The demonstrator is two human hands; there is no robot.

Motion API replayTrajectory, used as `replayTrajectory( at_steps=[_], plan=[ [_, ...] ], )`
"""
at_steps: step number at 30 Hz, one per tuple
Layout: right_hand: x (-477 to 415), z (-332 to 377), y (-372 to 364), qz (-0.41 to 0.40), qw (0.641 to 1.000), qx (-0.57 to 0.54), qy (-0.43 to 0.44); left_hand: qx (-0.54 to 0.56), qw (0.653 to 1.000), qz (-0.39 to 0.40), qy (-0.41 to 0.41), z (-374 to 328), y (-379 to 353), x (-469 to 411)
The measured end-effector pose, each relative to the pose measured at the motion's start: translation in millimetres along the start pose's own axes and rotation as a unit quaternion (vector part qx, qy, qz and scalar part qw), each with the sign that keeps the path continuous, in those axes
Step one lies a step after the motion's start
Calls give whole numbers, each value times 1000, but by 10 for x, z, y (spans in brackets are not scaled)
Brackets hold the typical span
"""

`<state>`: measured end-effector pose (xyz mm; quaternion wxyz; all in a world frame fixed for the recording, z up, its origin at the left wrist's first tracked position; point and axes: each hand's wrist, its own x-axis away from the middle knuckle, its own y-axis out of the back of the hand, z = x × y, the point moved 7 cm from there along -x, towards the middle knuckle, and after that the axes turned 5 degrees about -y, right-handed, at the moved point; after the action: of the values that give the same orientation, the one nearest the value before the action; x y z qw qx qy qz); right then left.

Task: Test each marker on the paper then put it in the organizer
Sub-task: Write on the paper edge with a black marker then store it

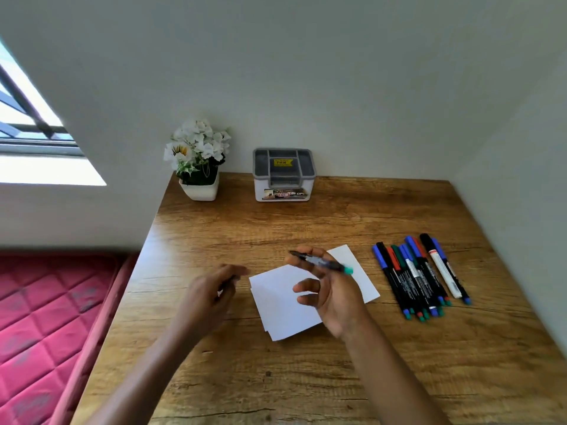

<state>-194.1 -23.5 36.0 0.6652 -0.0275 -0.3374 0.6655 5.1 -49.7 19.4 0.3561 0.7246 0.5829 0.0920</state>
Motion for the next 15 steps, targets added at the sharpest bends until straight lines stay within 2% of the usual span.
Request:
replayTrajectory(
  at_steps=[2,6,10,12,15],
  plan=[
    [-30,-22,27,-23,999,25,31,-81,994,51,-54,-25,-111,160],
    [-120,-119,-11,-94,971,194,101,-137,985,77,-71,13,-203,248],
    [-259,-260,-101,-128,959,227,108,-176,973,96,-116,41,-310,225],
    [-343,-348,-88,-143,953,247,98,-193,969,104,-115,101,-370,215],
    [-405,-444,-71,-157,916,351,115,-198,971,106,-87,190,-417,210]
  ],
)
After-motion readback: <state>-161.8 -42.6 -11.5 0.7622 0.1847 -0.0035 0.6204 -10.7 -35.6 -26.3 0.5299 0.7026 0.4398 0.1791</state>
